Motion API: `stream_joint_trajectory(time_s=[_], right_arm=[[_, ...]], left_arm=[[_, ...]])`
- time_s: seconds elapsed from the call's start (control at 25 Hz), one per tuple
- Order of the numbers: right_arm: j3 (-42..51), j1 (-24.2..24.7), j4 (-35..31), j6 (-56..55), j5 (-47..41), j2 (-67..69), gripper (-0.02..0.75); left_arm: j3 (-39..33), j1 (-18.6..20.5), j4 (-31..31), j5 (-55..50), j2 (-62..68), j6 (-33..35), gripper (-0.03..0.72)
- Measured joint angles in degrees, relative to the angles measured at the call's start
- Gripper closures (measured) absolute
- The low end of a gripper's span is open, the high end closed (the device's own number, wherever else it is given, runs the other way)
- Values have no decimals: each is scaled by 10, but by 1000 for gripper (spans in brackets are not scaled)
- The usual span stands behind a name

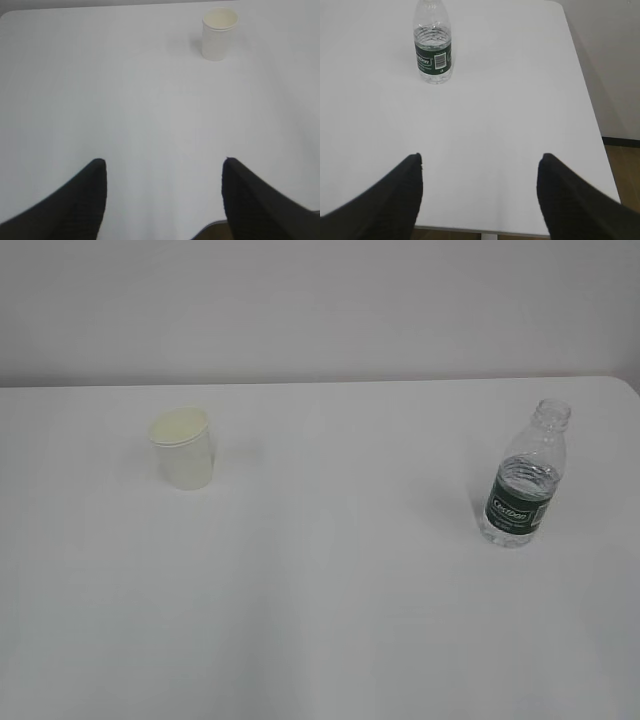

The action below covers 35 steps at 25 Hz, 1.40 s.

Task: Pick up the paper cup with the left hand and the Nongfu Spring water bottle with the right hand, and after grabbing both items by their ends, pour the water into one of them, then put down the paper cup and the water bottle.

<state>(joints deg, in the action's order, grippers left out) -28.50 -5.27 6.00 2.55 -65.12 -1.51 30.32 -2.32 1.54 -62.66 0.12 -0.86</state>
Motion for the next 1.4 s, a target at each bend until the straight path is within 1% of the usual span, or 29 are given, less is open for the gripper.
stream_joint_trajectory(time_s=[1.4], right_arm=[[0, 0, 0, 0, 0, 0, 191]], left_arm=[[0, 0, 5, 0, 0, -1, 174]])
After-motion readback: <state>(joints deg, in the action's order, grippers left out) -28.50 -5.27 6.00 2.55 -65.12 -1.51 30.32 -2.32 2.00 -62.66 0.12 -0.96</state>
